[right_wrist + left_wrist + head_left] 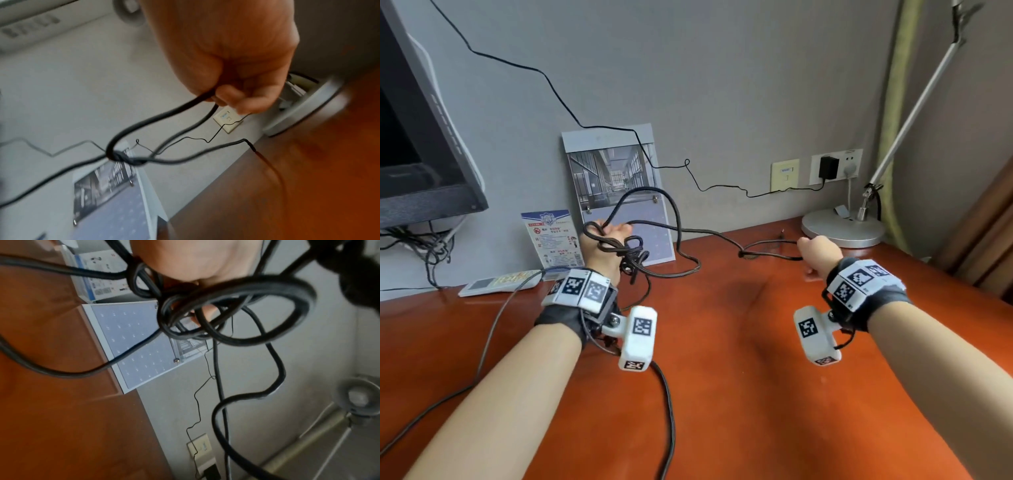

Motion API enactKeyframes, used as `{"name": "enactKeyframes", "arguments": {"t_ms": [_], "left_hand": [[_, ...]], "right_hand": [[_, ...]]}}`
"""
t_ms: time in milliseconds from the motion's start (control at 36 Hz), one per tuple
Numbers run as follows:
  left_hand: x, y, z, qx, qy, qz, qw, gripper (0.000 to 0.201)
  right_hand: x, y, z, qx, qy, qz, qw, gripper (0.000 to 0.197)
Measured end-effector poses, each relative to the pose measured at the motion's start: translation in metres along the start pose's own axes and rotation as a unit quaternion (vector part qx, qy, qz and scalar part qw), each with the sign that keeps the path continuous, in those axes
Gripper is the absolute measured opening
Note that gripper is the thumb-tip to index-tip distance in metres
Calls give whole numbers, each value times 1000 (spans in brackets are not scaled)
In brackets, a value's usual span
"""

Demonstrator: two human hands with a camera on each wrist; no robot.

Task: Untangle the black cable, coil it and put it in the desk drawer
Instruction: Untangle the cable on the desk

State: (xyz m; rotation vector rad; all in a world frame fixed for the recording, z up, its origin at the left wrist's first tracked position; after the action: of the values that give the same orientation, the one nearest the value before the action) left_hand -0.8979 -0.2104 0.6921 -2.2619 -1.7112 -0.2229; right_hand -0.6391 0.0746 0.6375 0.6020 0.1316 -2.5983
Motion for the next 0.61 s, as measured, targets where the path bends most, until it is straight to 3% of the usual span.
{"name": "enactKeyframes", "arguments": {"t_ms": [111, 278, 333, 361, 417, 444, 528, 611], "left_hand": [[-18, -11, 9, -56, -12, -46, 997, 40], [0, 1, 12, -90, -101, -16, 991, 22], [6, 9, 10, -86, -131, -13, 988, 27], [9, 11, 9, -85, -141, -11, 986, 30], [13, 14, 10, -91, -139, -2, 986, 33], [15, 16, 10, -97, -132, 7, 986, 34], [18, 22, 8, -96, -132, 20, 986, 36], [17, 23, 4, -84, -137, 2, 987, 36]], "right_hand": [[-15, -3, 19, -40, 165, -38, 985, 36], [-6, -8, 34, -79, 289, -52, 953, 36], [2, 4, 53, -154, 337, -92, 924, 42], [12, 14, 68, -222, 372, -96, 896, 42], [49, 35, 87, -349, 386, -13, 853, 31], [68, 46, 87, -374, 365, 54, 851, 24], [105, 70, 71, -314, 274, 214, 884, 25], [125, 87, 62, -302, 266, 276, 873, 15]]}}
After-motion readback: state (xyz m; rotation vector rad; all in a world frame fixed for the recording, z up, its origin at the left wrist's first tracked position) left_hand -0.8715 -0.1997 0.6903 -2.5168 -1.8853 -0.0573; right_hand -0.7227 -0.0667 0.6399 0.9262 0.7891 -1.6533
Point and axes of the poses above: each hand's wrist, its own y-axis away from the middle knuckle, its own x-axis out of the palm, z = x × y, the point moved 9 cm from there along -y, towards the middle knuckle, and after that the axes turned 9 degrees about -x, right-handed, at the moved point
